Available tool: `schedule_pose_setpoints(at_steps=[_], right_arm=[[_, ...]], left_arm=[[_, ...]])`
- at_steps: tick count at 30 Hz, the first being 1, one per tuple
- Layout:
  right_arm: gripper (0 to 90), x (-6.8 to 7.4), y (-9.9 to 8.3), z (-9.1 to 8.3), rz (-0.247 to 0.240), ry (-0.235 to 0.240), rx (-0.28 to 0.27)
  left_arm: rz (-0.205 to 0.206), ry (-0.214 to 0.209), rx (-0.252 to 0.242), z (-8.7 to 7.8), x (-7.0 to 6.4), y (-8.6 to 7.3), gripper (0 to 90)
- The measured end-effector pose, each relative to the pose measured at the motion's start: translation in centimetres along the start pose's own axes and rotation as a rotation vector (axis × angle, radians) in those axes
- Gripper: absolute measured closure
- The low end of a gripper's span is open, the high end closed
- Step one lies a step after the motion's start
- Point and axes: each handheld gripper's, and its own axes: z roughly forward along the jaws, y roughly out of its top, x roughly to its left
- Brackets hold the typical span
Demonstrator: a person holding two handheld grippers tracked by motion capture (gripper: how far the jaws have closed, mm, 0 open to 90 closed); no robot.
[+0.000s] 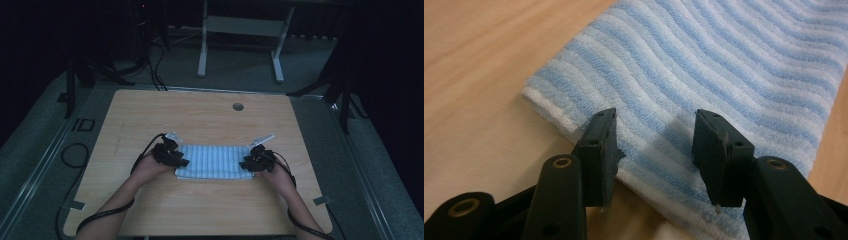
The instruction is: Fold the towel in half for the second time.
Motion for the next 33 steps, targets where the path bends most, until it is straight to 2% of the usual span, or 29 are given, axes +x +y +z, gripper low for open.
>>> schedule_pose_setpoints(at_steps=[1,6,8,15,20,24,27,28,31,33], right_arm=[[63.0,-0.1,0.2,0.2,0.004,0.001,0.001],[63.0,-0.8,1.4,1.0,0.019,-0.003,-0.004],[62.9,-1.1,2.1,1.3,0.026,-0.004,-0.002],[62.5,-1.4,2.3,1.6,0.035,-0.003,-0.010],[59.9,-1.5,2.3,1.5,0.040,0.011,-0.013],[50.6,-1.1,2.5,1.1,0.021,0.005,-0.006],[43.4,-0.8,2.7,0.3,0.013,0.011,-0.033],[40.2,-0.8,2.7,0.1,0.013,0.014,-0.043],[28.8,-0.9,2.7,-0.4,0.046,0.023,-0.068],[20.2,-0.9,2.5,-0.5,0.044,0.028,-0.088]], left_arm=[[-0.005,0.016,0.000,0.0,0.6,0.3,52.2],[-0.025,0.028,-0.004,0.2,1.7,0.8,52.2],[-0.045,0.041,-0.010,0.3,2.3,1.1,52.2],[-0.054,0.039,-0.025,0.2,2.5,0.9,51.9],[-0.060,0.043,-0.024,0.2,2.2,1.0,49.1],[-0.059,0.043,-0.025,-0.2,1.9,1.2,44.6],[-0.068,0.046,-0.051,-0.9,1.4,1.3,35.7],[-0.069,0.052,-0.057,-1.0,1.2,1.4,29.8],[-0.049,0.065,-0.044,-1.1,0.7,1.4,16.0],[-0.045,0.060,-0.059,-1.3,0.5,1.1,13.8]])
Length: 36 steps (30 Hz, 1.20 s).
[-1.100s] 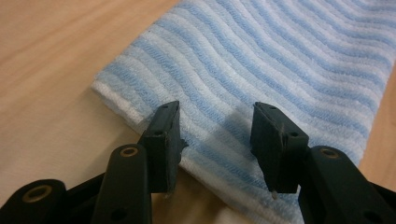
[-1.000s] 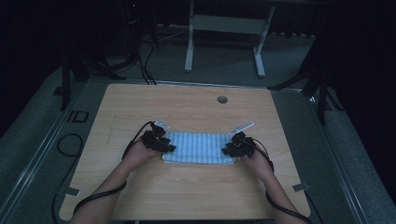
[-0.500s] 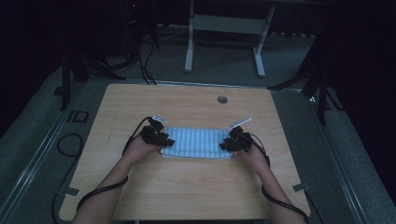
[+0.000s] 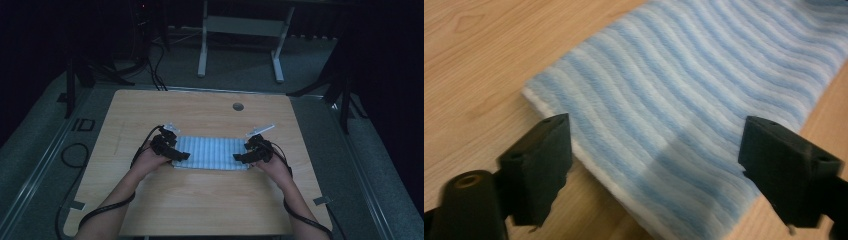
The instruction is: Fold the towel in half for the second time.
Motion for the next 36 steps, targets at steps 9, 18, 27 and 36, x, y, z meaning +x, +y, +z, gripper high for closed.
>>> schedule_pose_setpoints(at_steps=[9,18,27,36], right_arm=[[12.1,0.0,-0.9,-0.4,-0.025,-0.010,-0.070],[12.1,-0.6,-2.4,-0.9,0.005,-0.010,-0.097],[12.2,-1.0,-4.3,-1.8,0.011,-0.038,-0.108],[13.8,-1.7,-7.0,-3.9,0.060,-0.089,-0.159]], left_arm=[[-0.037,-0.012,-0.017,-0.4,-0.7,-1.8,9.3],[-0.053,0.016,-0.013,-0.5,-0.6,-3.8,5.4],[-0.064,0.055,-0.068,-1.7,-0.6,-5.9,2.0],[-0.046,0.051,-0.088,-3.0,-0.9,-8.0,2.0]])
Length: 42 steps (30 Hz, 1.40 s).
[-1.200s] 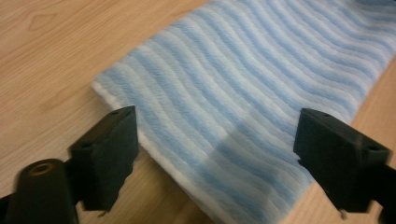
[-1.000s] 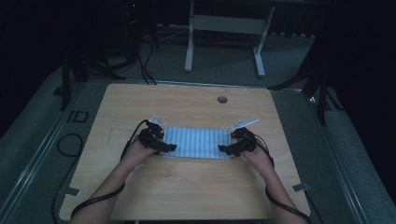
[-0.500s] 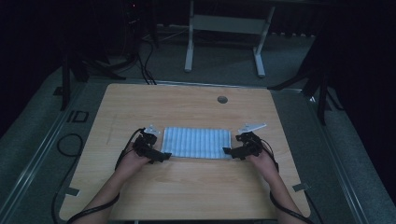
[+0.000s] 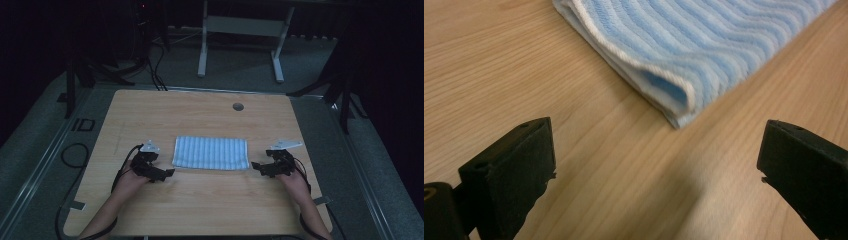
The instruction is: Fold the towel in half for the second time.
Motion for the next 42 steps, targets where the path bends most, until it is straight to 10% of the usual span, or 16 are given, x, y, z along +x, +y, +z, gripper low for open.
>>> schedule_pose_setpoints(at_steps=[15,42], right_arm=[[14.0,-0.9,-3.1,-4.2,0.071,-0.068,-0.041],[14.0,-4.2,-6.1,-8.0,0.204,-0.227,-0.066]], left_arm=[[-0.047,-0.009,-0.017,-2.6,0.7,-3.3,2.0],[-0.173,0.137,-0.091,-7.0,4.4,-7.5,2.0]])
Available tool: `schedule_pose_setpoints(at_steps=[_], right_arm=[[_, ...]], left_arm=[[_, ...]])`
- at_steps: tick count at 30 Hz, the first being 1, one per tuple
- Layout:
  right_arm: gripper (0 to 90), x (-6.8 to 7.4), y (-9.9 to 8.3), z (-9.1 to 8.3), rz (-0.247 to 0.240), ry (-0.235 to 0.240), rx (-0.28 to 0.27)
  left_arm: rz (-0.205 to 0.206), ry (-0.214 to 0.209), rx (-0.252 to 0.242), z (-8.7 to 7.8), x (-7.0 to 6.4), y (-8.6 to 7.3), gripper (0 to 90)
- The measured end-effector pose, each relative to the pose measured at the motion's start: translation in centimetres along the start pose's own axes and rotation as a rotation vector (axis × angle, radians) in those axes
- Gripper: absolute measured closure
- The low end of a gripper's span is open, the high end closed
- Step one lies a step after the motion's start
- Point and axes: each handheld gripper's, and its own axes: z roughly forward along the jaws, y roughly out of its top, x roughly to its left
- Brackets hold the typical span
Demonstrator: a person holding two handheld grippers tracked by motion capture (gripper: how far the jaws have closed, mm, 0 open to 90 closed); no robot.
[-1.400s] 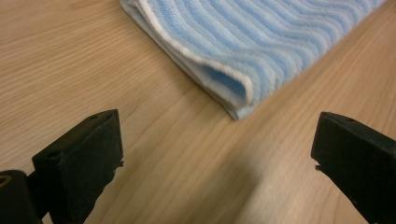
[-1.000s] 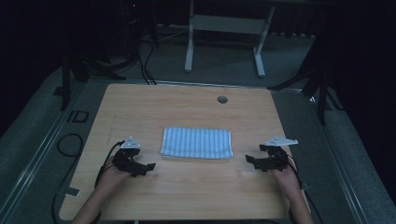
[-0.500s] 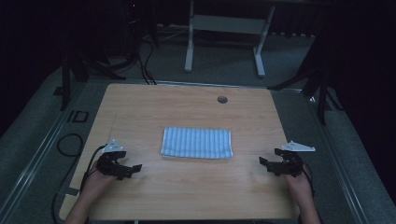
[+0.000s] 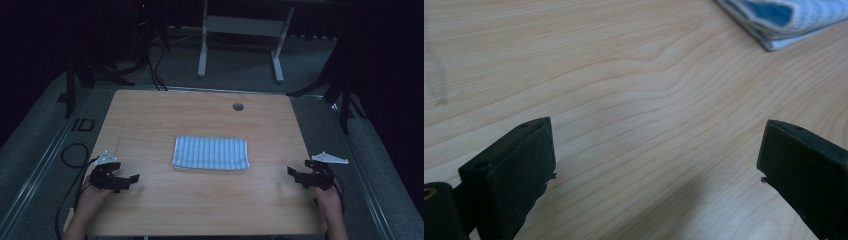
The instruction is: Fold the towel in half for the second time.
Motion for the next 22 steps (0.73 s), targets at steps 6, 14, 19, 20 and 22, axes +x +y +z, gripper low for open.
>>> schedule_pose_setpoints(at_steps=[6,14,19,20,22], right_arm=[[14.0,-0.6,-0.2,0.0,0.025,-0.017,-0.005],[14.0,-1.2,-0.5,0.1,0.057,-0.038,-0.012],[14.0,-1.3,-0.6,0.0,0.061,-0.037,-0.012],[14.0,-1.3,-0.6,0.0,0.061,-0.040,-0.012],[14.0,-1.3,-0.6,0.0,0.060,-0.038,-0.011]], left_arm=[[-0.016,0.025,-0.041,-0.4,0.4,-0.1,2.0],[-0.062,0.025,-0.061,-0.9,1.1,-0.2,2.1],[-0.055,0.035,-0.056,-0.9,1.1,-0.3,2.1],[-0.054,0.039,-0.056,-0.9,1.1,-0.3,2.1],[-0.047,0.041,-0.054,-0.8,1.0,-0.3,2.0]])
